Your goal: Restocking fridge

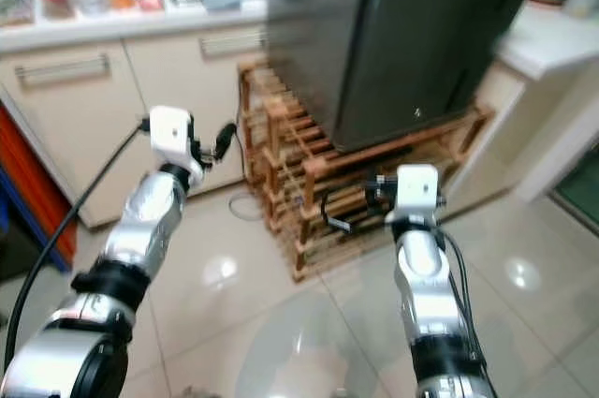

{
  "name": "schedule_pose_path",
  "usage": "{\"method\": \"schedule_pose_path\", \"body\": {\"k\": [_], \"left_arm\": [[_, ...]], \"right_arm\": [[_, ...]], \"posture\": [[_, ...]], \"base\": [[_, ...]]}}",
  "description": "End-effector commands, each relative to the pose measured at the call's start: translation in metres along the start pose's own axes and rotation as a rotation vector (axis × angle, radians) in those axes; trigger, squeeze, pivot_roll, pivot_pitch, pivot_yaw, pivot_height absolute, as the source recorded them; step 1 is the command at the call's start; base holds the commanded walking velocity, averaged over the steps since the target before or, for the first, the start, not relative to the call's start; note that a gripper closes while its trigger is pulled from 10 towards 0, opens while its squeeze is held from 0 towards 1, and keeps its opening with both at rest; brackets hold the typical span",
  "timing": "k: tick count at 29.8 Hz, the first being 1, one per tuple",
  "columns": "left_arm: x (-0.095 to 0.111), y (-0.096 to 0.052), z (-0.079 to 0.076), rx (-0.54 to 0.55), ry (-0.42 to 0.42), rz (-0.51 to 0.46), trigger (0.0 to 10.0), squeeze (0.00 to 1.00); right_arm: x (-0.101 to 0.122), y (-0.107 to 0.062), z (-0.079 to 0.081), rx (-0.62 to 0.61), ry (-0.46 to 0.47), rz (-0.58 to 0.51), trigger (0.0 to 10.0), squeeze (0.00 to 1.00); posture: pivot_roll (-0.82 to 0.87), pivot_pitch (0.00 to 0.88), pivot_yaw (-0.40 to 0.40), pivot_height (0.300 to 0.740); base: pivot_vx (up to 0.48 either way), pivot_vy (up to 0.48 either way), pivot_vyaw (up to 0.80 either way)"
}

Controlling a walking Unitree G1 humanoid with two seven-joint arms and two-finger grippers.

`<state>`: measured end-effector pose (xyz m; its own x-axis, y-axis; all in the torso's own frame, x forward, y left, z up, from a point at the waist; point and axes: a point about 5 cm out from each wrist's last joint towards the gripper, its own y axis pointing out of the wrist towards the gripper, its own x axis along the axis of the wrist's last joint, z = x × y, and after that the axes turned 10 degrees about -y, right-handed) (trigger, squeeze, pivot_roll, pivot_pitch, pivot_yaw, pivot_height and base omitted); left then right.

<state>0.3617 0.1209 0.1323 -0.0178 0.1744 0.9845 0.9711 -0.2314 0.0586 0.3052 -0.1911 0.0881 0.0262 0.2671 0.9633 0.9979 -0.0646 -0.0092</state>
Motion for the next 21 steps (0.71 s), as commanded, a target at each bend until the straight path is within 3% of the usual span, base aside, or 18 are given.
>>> {"method": "schedule_pose_path", "body": {"k": [1,12,18,21], "left_arm": [[0.007,0.003,-0.001,-0.016,0.011,-0.015,10.0,0.00],[0.005,0.003,-0.010,-0.056,0.068,-0.008,10.0,0.00],[0.007,0.004,-0.011,-0.047,0.082,-0.019,10.0,0.00],[0.009,0.003,-0.014,-0.075,0.045,-0.036,10.0,0.00]], "right_arm": [[-0.002,0.000,0.004,0.013,0.005,0.013,10.0,0.00],[-0.002,0.001,0.006,0.016,0.008,0.014,10.0,0.00],[-0.001,-0.001,0.007,0.006,0.014,0.007,10.0,0.00],[-0.002,-0.002,0.009,0.007,0.017,0.007,10.0,0.00]], "posture": [[-0.10,0.000,-0.010,0.740],[-0.11,0.000,-0.007,0.740],[-0.11,0.000,0.001,0.740],[-0.11,0.000,0.004,0.740]], "base": [[0.000,0.480,-0.75],[0.000,0.480,-0.75],[0.000,0.000,-0.25],[0.000,0.000,0.00]]}}
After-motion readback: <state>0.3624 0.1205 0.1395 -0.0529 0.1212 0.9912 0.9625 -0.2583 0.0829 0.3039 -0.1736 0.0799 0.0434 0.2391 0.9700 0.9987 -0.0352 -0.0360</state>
